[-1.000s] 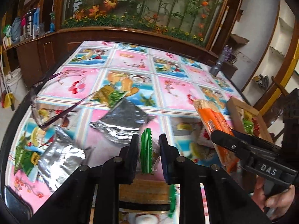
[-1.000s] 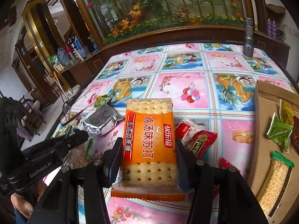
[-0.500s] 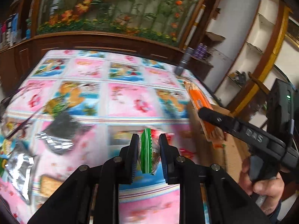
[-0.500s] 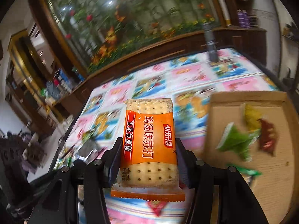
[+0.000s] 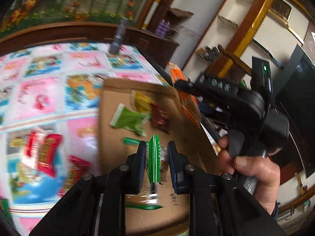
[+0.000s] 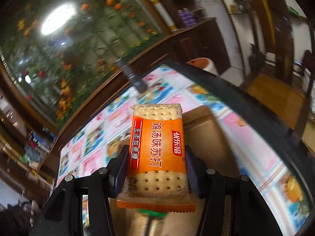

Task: Organize snacks
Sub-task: 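Carry the orange cracker pack and green packet to the tray with both tools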

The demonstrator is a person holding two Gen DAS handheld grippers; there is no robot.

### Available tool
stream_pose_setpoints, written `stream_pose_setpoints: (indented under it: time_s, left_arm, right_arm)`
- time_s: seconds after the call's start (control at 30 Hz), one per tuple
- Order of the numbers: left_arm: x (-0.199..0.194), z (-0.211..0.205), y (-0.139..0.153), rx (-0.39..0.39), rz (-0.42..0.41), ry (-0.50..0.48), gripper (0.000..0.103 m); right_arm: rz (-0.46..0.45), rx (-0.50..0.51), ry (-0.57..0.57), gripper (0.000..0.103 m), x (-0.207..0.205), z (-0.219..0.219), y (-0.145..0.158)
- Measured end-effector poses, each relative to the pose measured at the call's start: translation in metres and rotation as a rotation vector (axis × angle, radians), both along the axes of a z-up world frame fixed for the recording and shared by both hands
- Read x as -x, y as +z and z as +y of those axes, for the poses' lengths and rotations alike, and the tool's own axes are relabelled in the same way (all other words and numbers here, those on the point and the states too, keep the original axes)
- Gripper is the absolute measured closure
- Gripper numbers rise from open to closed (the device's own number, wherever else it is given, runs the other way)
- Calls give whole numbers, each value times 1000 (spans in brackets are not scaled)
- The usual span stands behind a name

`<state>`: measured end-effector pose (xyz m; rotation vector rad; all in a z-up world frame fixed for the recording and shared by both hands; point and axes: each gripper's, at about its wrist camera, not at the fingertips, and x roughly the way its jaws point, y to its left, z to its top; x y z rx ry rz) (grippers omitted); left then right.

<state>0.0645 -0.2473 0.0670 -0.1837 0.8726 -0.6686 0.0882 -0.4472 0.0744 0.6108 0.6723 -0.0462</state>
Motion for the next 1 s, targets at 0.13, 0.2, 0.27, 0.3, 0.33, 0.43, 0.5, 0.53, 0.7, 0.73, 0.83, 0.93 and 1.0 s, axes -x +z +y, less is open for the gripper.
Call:
stream_pose_setpoints:
  time_s: [0.13, 0.2, 0.27, 0.3, 0.33, 0.43, 0.5, 0.53, 0.7, 0.73, 0.83, 0.93, 1.0]
  left_arm:
    - [1, -19, -16, -11, 30, -46, 82]
    - [3, -23, -25, -21, 46, -66, 82]
    - [4, -27, -31, -34, 56, -84, 82]
    - [6, -28, -34, -40, 54, -94, 82]
    - [8, -30, -35, -47, 51, -101, 82]
    - [11, -33, -37, -63, 38, -118, 82]
    - [11, -34, -37, -62, 35, -122, 82]
    - [11, -34, -37, -64, 35, -123, 82]
    - [12, -33, -39, -76, 41, -121, 82]
    - [12, -32, -40, -75, 43, -120, 82]
    - [13, -32, -40, -72, 42, -122, 82]
    - [13, -32, -41, -68, 45, -122, 82]
    - [11, -33, -41, -67, 47, -124, 82]
  right_arm:
    - [42, 0, -28, 46, -1, -17, -7]
    - [72, 11, -29, 46, -3, -17, -11]
    - [99, 22, -24, 46, -8, -16, -15]
    - [115, 23, -18, 46, -8, -16, -18]
    - [126, 24, -16, 46, -9, -16, -21]
    - [148, 29, -20, 46, -10, -16, -25]
    - [153, 34, -21, 46, -10, -14, -27]
    - [157, 39, -16, 46, -10, -13, -27]
    - [177, 53, 3, 46, -14, -7, -30]
    - [183, 57, 5, 46, -14, -6, -31]
    - [193, 61, 9, 46, -15, -5, -33]
    - [201, 61, 6, 46, -16, -6, -34]
    - [206, 60, 2, 45, -16, -6, -34]
